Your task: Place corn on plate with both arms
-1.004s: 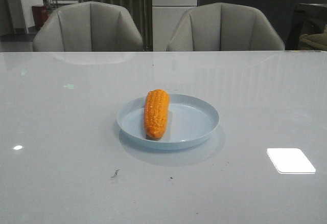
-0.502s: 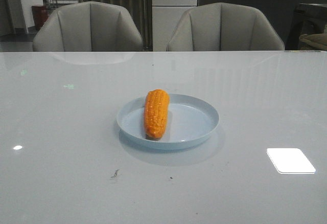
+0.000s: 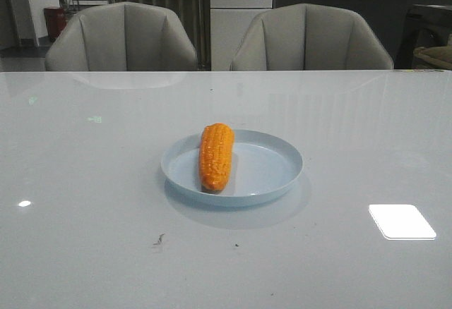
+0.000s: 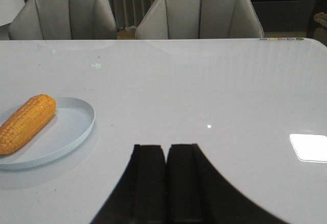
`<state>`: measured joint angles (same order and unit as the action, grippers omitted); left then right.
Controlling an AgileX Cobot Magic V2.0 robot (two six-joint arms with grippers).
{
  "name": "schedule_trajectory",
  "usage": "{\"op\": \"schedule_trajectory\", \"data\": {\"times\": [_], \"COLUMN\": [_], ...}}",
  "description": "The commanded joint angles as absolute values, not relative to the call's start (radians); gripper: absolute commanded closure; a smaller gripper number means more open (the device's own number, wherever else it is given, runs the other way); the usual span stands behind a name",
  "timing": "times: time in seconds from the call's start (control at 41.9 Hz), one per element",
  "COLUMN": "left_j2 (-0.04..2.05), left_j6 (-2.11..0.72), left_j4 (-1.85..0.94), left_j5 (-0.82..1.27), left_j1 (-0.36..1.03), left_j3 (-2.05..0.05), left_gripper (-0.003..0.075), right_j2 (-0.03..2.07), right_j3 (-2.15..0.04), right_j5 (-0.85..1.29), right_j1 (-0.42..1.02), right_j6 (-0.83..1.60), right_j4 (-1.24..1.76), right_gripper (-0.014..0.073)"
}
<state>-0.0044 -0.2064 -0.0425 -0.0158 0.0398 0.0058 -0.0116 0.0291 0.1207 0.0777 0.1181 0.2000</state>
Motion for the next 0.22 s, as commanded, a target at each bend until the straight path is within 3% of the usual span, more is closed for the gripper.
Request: {"op": "schedule_trajectory", "data": {"times": [0.0, 0.191], "left_j2": [-0.02, -0.02], "left_j6": [-0.194, -0.194], "left_j4": [-0.044, -0.044], "left_j5": [-0.102, -0.102], "left_j1": [0.045, 0.045], "left_j3": [0.043, 0.043], "left_gripper": [0.0624, 0.0624], "right_j2": [-0.034, -0.034], "right_j3": [0.007, 0.007], "right_j5": [0.038, 0.038], "right_j1": [0.078, 0.078], "right_j6": [0.126, 0.126], "right_j4": [0.201, 0.201], "right_gripper": [0.0538, 0.0538]}}
